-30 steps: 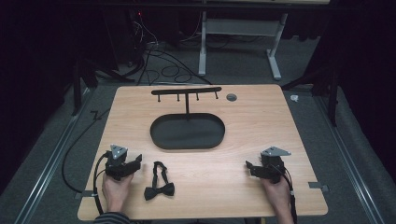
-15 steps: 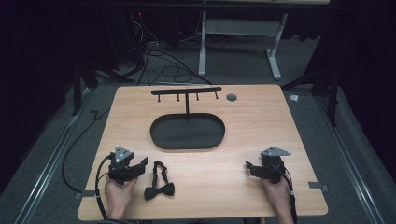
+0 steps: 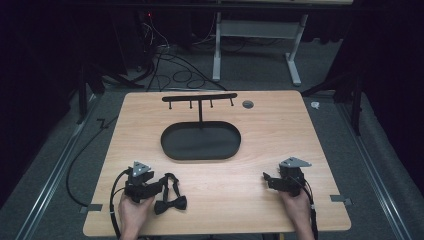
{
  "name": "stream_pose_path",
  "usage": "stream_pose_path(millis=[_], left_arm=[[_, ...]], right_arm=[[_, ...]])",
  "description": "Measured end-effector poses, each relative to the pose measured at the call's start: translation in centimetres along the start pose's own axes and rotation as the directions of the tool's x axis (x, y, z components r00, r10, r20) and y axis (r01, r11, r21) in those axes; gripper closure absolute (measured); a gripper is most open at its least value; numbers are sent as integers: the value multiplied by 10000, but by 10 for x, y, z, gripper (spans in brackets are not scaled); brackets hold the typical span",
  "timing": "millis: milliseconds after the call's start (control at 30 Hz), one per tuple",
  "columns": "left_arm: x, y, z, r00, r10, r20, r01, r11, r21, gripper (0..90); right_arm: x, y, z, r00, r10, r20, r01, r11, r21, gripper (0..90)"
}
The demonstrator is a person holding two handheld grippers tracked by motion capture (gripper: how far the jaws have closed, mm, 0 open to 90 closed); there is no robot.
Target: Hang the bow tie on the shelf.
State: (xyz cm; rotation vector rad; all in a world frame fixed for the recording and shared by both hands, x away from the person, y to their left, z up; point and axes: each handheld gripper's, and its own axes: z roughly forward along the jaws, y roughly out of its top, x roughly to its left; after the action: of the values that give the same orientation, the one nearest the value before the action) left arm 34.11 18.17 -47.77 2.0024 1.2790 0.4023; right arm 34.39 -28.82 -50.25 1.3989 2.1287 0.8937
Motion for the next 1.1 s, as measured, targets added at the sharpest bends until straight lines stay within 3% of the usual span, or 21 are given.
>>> stream_pose_path(millis=[267, 433, 700, 867, 1100], left_arm=[[-8, -6, 9, 9999, 140, 56, -143, 9991, 387, 505], [-11, -8, 14, 9988, 487, -17, -484, 9963, 716, 607], [-16, -8, 15, 9954, 953, -115, -940, 9921, 830, 852], [-17, -8, 16, 9945, 1047, 76, -1049, 9913, 795, 871], [-16, -1, 6, 9942, 1019, 343, -1030, 9941, 329, 875]], right_arm=[[0, 0, 0, 10000, -3, 1, 3, 10000, 0, 271], [0, 0, 0, 10000, -7, 3, 7, 10000, 0, 271], [0, 0, 0, 10000, -9, 9, 9, 10000, 1, 271], [0, 0, 0, 10000, -17, 7, 17, 10000, 17, 271], [0, 0, 0, 10000, -17, 7, 17, 10000, 16, 271]])
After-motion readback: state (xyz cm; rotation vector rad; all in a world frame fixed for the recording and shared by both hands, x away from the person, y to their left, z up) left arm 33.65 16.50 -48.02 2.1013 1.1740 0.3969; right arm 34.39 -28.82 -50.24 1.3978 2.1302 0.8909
